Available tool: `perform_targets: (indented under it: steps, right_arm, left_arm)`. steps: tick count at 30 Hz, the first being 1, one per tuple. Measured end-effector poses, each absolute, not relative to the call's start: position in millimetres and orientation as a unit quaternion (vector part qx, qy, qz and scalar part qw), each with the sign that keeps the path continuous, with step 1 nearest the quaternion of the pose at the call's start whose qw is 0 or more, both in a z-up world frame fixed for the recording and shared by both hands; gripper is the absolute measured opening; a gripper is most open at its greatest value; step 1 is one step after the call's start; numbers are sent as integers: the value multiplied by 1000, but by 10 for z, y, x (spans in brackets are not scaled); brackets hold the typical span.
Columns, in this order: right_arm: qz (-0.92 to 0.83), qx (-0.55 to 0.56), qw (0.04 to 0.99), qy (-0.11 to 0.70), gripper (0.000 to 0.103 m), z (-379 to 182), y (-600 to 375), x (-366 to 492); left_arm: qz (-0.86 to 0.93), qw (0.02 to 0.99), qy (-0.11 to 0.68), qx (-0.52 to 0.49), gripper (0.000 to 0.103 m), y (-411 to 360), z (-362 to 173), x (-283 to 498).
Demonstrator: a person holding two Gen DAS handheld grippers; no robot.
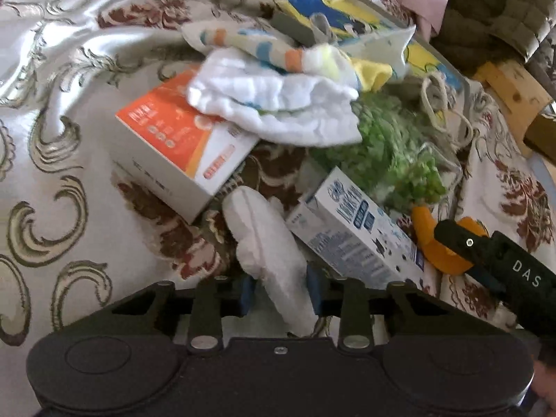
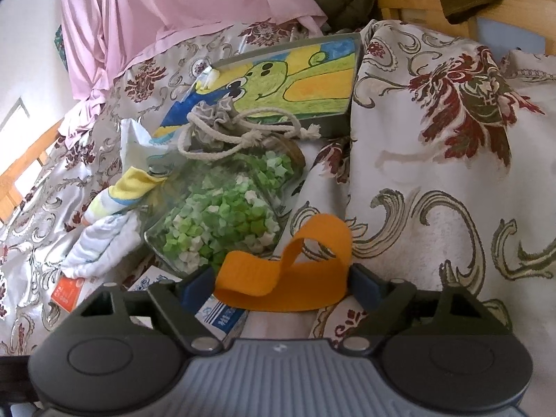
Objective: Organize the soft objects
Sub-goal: 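Close the left gripper on the white pad while the right gripper grasps the orange strap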
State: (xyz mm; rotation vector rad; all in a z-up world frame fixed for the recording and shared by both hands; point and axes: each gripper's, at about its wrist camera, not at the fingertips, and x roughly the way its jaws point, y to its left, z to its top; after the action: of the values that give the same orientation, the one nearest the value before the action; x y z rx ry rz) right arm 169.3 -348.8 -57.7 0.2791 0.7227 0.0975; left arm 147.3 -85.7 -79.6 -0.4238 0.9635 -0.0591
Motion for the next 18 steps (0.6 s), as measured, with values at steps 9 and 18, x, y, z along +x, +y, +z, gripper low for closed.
perform_targets:
  steps: [9, 18]
  right_arm:
    - [43, 199, 916, 345, 90, -604, -3630, 1713]
    - [36, 197, 920, 338, 78, -587, -3625, 1692]
  left_arm:
    - [-29, 878, 450, -159, 32, -970, -765, 1446]
    - [-37, 897, 429, -101, 26, -1098, -692, 1370]
